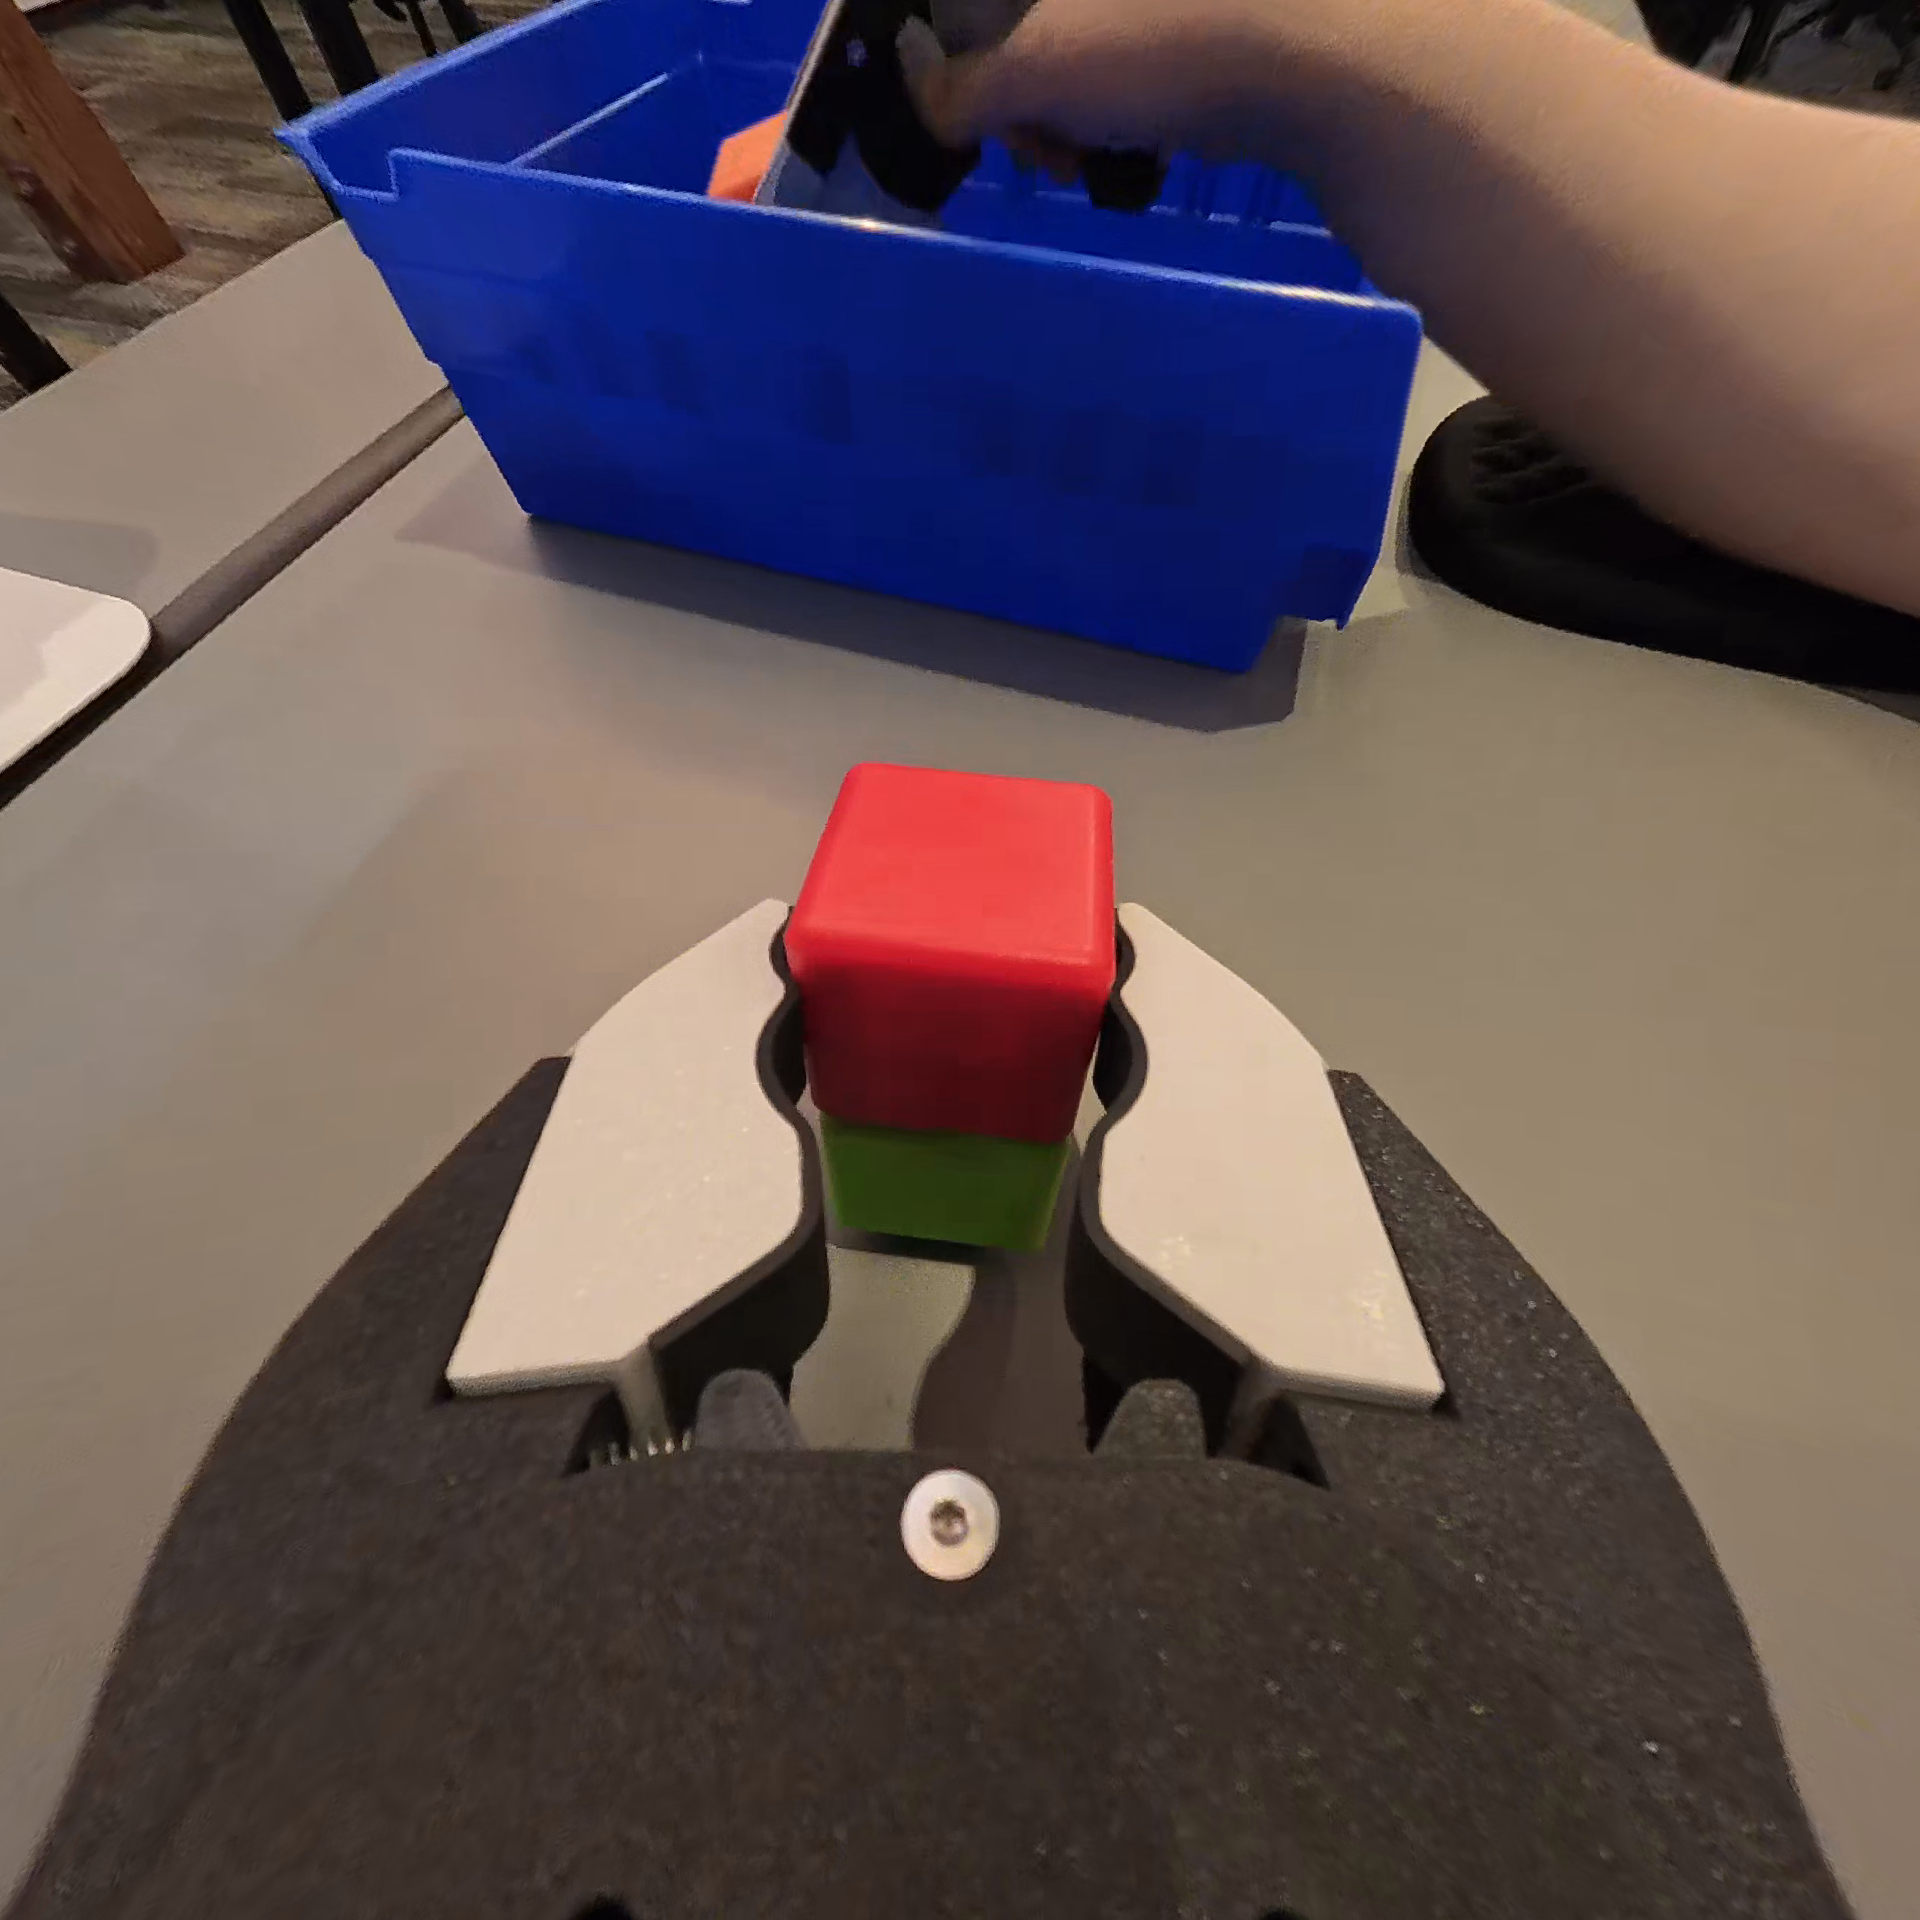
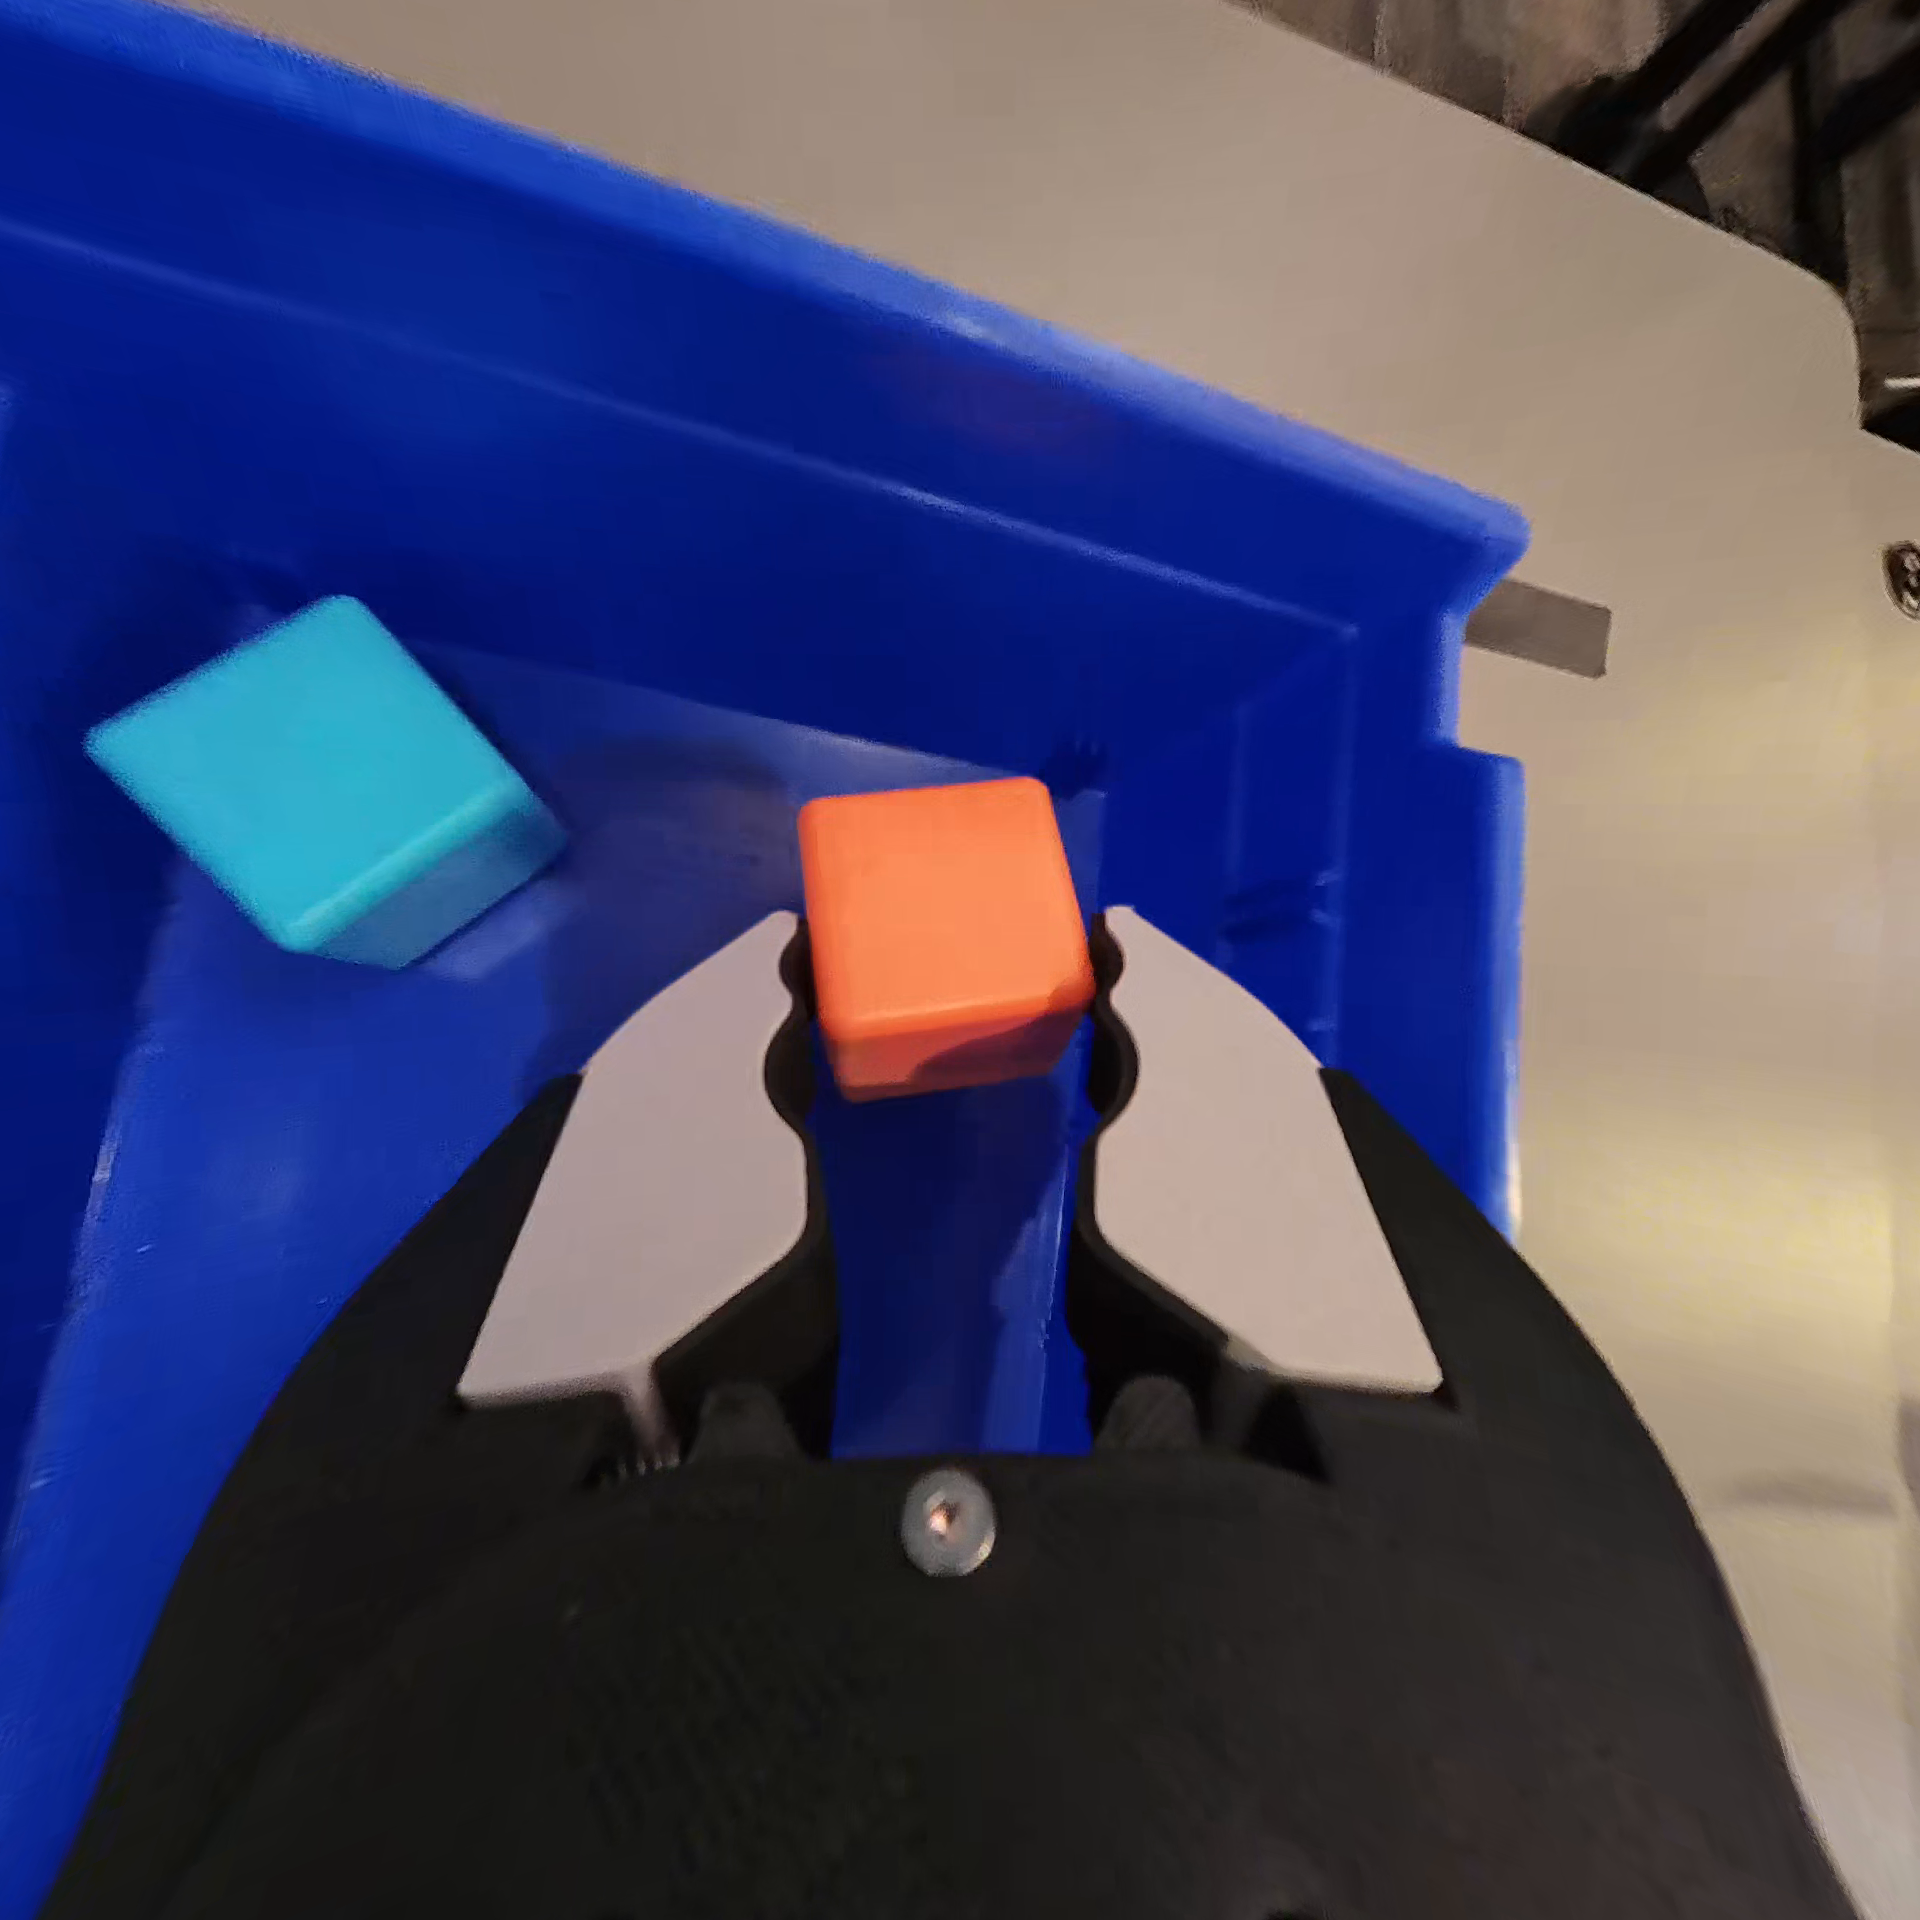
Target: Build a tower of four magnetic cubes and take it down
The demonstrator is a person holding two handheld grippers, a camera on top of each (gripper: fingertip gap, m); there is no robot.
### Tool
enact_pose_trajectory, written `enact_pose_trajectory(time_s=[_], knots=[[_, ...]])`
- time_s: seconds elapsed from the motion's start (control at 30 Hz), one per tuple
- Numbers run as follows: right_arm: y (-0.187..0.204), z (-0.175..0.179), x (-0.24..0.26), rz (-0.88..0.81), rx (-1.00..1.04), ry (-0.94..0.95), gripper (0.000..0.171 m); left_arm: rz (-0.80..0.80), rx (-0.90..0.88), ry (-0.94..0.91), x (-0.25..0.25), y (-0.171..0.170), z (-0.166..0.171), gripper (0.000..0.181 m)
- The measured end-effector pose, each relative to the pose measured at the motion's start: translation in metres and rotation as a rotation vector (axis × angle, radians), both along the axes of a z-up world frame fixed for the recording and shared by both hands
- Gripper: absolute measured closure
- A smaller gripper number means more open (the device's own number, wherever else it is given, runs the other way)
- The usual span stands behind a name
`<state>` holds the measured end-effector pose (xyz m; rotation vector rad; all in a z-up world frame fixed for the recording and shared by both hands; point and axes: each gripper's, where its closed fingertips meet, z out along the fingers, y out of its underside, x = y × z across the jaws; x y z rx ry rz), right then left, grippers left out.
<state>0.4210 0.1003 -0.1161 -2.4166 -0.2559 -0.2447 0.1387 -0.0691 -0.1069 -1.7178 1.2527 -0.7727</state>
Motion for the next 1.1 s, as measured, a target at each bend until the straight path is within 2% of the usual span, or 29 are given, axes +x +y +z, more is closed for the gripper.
enact_pose_trajectory(time_s=[0.13, 0.2, 0.27, 0.37, 0.43, 0.53, 0.6, 0.7, 0.73, 0.8, 0.93, 1.1], knots=[[0.003, -0.020, 0.012, -0.049, -0.038, -0.106, 0.117, 0.002, -0.001, 0.017, -0.001, 0.000, -0.002, 0.128], [0.002, -0.024, 0.012, -0.035, -0.065, -0.118, 0.117, 0.001, 0.000, 0.029, -0.001, 0.000, -0.005, 0.128], [0.001, -0.023, 0.010, -0.032, -0.072, -0.101, 0.109, 0.001, -0.005, 0.044, -0.002, 0.000, -0.008, 0.128], [0.001, -0.004, 0.005, -0.001, -0.030, -0.074, 0.108, 0.003, -0.014, 0.038, -0.002, 0.000, -0.008, 0.127], [0.001, 0.023, -0.006, 0.063, 0.041, -0.045, 0.108, 0.002, -0.021, 0.043, -0.001, 0.000, -0.010, 0.118], [-0.006, 0.078, -0.055, 0.297, 0.218, 0.101, 0.110, -0.004, -0.036, 0.103, -0.001, -0.002, -0.023, 0.113], [-0.030, 0.116, -0.113, 0.592, 0.322, 0.279, 0.110, 0.016, -0.015, 0.149, -0.002, 0.000, -0.030, 0.113], [-0.105, 0.148, -0.197, 1.121, 0.323, 0.541, 0.113, 0.041, 0.039, 0.200, -0.003, 0.003, -0.032, 0.119], [-0.128, 0.149, -0.215, 1.251, 0.289, 0.587, 0.113, 0.043, 0.036, 0.216, -0.003, 0.003, -0.035, 0.118], [-0.151, 0.139, -0.237, 1.367, 0.200, 0.604, 0.108, 0.042, 0.019, 0.237, -0.004, 0.003, -0.041, 0.118], [-0.167, 0.102, -0.267, 1.386, -0.020, 0.510, 0.101, 0.048, 0.015, 0.257, -0.004, 0.003, -0.044, 0.124], [-0.176, 0.062, -0.293, 1.414, -0.117, 0.316, 0.101, 0.025, 0.002, 0.283, -0.006, 0.001, -0.045, 0.126]])
